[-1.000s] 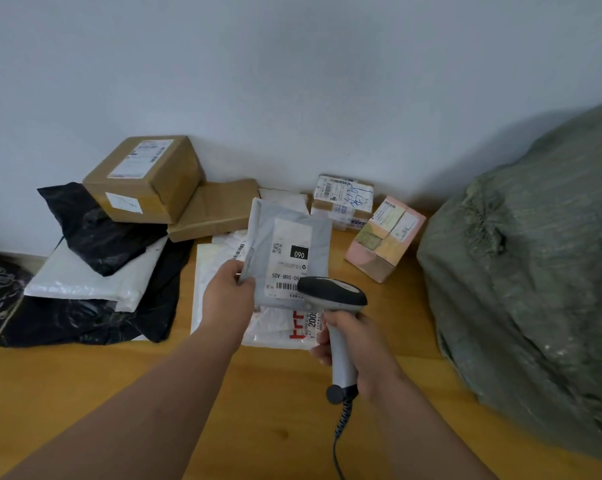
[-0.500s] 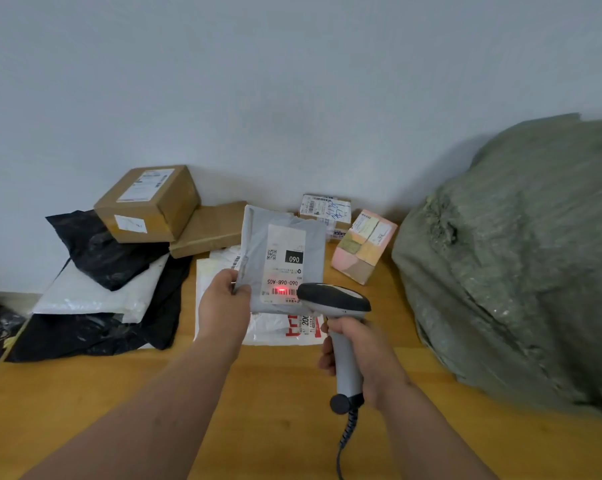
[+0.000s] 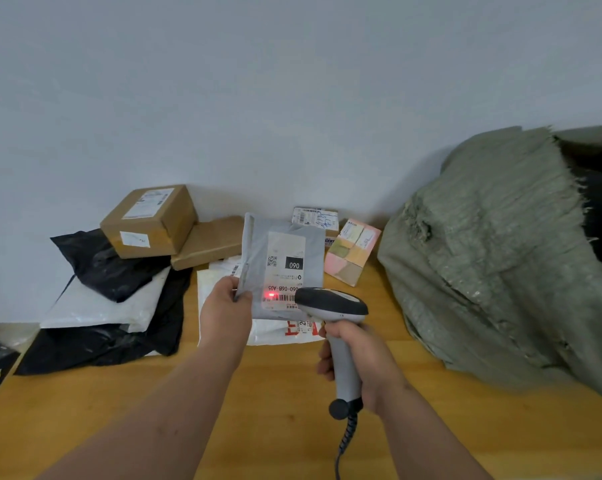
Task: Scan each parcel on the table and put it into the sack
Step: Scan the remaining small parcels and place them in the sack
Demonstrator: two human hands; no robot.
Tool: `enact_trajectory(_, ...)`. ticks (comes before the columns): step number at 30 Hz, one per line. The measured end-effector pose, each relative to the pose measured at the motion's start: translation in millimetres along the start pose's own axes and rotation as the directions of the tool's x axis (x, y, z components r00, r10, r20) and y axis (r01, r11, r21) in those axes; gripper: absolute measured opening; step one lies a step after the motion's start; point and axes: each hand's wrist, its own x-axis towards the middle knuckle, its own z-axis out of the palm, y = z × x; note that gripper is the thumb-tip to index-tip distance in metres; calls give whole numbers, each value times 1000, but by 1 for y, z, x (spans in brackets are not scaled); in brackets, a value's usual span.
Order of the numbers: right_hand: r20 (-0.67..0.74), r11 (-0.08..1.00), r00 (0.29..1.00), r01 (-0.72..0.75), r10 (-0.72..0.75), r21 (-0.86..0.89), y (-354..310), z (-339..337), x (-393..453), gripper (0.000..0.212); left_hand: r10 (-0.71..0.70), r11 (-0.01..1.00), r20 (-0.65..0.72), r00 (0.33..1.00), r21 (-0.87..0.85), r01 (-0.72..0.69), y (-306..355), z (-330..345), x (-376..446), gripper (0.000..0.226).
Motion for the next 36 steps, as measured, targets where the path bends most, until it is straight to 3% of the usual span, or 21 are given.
enact_trajectory(9, -32, 997, 997, 72, -71, 21, 2, -6, -29, 19, 63, 998, 11, 998, -25, -63, 18, -4, -17, 12)
enact_trajectory(15, -112, 974, 970, 221, -214, 48, -17, -24, -39, 10, 200, 980, -8, 980, -4, -200, 55, 8, -30, 11)
enact_trajectory(19, -185, 949, 940, 305, -286, 83, -40, -45, -45, 19, 303, 953, -27, 953, 0, -303, 93, 27, -40, 10)
enact_trajectory(28, -307, 863, 848, 488, -432, 133, -97, -154, -83, 7, 535, 845, -50, 844, -1, -535, 209, 118, -93, 10)
enact_trajectory(36, -361, 797, 795, 574, -487, 190, -139, -246, -109, 6, 601, 800, 28, 799, -22, -600, 282, 208, -139, 13)
